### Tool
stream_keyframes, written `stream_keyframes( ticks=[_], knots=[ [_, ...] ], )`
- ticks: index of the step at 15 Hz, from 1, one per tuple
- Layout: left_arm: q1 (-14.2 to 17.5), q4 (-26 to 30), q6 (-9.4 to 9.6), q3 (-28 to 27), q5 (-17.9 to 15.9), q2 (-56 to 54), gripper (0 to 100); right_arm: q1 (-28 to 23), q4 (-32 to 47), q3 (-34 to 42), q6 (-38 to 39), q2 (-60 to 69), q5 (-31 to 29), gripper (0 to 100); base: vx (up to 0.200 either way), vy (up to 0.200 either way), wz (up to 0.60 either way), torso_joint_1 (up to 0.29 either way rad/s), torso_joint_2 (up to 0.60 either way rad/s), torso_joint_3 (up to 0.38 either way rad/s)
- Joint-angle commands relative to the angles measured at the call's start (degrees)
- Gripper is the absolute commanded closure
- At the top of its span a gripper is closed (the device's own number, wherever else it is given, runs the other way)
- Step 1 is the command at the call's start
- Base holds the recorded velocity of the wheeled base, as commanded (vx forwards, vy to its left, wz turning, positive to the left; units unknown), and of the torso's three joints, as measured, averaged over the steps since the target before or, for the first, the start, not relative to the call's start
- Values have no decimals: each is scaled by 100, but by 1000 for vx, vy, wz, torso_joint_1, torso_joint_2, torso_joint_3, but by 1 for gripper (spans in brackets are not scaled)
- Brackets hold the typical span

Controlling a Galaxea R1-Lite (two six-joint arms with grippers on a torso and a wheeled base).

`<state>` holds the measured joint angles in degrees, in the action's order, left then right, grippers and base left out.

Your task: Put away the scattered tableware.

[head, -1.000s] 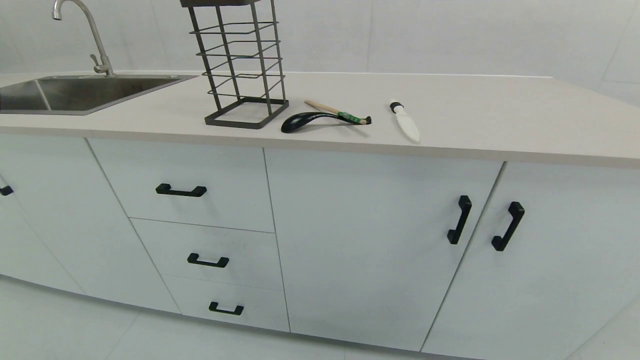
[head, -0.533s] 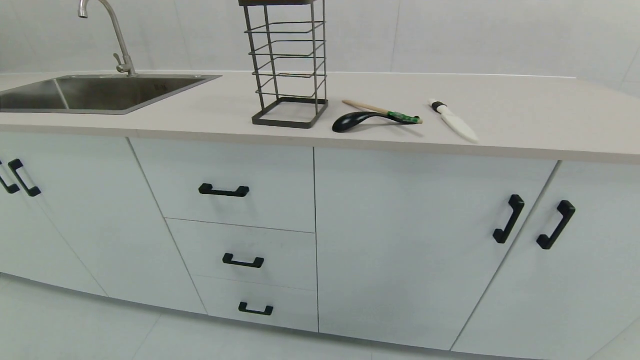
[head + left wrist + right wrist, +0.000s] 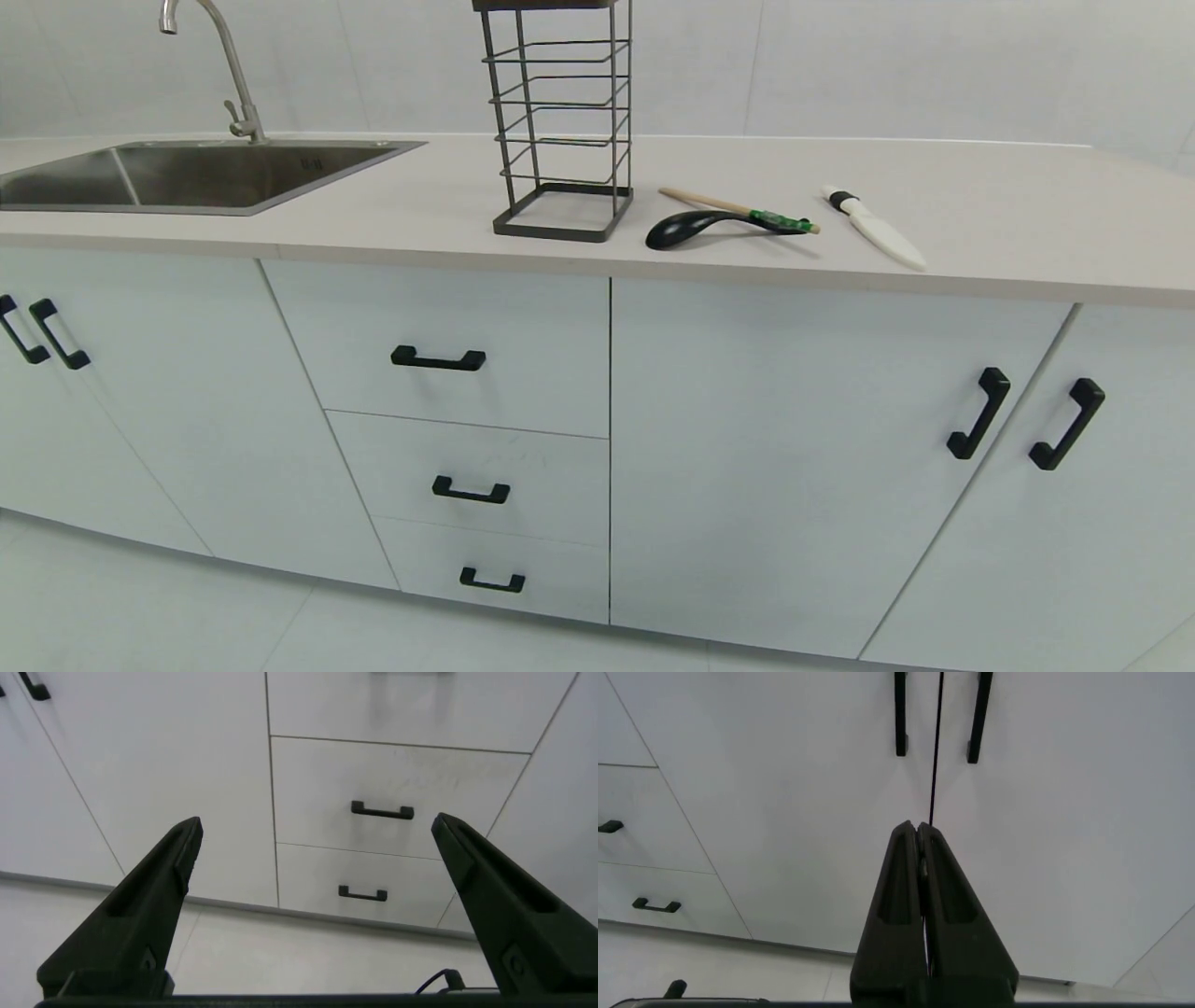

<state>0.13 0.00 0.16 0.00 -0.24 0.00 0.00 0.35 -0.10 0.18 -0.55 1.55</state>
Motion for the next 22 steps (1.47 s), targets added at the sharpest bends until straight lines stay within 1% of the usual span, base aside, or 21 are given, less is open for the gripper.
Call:
stream_keyframes(
  ticks=[1,4,6,7,8,9,10,11,12,13,14,15,16,17,18,19,20,21,22],
  knots=[
    [-5,0,2,0,-11,0,0,0,0,1,-1,-15,3,100,0,0,0,0,0,0],
    [-5,-9,-7,0,-11,0,0,0,0,1,-1,-15,3,100,0,0,0,0,0,0],
    [-5,-26,90,0,-64,0,0,0,0,1,-1,-15,3,100,0,0,0,0,0,0],
    [-5,-18,98,0,-64,0,0,0,0,1,-1,-7,3,100,0,0,0,0,0,0],
    [-5,-26,186,0,-81,0,0,0,0,1,-1,-7,3,100,0,0,0,0,0,0],
    [-5,-35,345,0,-187,0,0,0,0,1,-1,-15,3,100,0,0,0,0,0,0],
    [-5,-44,415,0,-204,0,0,0,0,1,-1,-15,3,100,0,0,0,0,0,0],
    [-5,-53,441,0,-222,0,0,0,0,1,-1,-7,3,100,0,0,0,0,0,0],
    [-5,-53,564,0,-318,0,0,0,0,1,-1,-15,3,100,0,0,0,0,0,0],
    [-5,-62,599,0,-362,0,0,0,0,1,-1,-15,3,100,0,0,0,0,0,0],
    [-5,-105,564,0,-354,0,0,0,0,1,-1,-7,3,100,0,0,0,0,0,0],
    [57,-598,406,-703,-362,123,0,0,0,1,-1,-15,3,100,0,0,0,0,0,0],
    [285,-782,221,-1687,-362,606,0,0,0,1,-1,-15,3,100,0,0,0,0,0,0],
    [452,-598,248,-2127,-389,967,0,0,0,1,-1,-15,3,100,0,0,0,0,0,0],
    [435,-396,459,-2039,-529,1063,0,0,0,1,-1,-7,3,100,0,0,0,0,0,0],
    [426,-343,731,-1916,-731,1195,0,0,0,1,-1,-15,3,100,0,0,0,0,0,0],
    [435,-343,784,-1898,-775,1283,0,0,0,1,-1,-15,3,100,0,0,0,0,0,0],
    [417,-369,907,-1890,-846,1679,0,0,0,1,-1,-15,3,100,0,0,0,0,0,0],
    [400,-378,1118,-1934,-1013,1951,0,0,0,1,-1,-15,3,100,0,0,0,0,0,0]
  ],
)
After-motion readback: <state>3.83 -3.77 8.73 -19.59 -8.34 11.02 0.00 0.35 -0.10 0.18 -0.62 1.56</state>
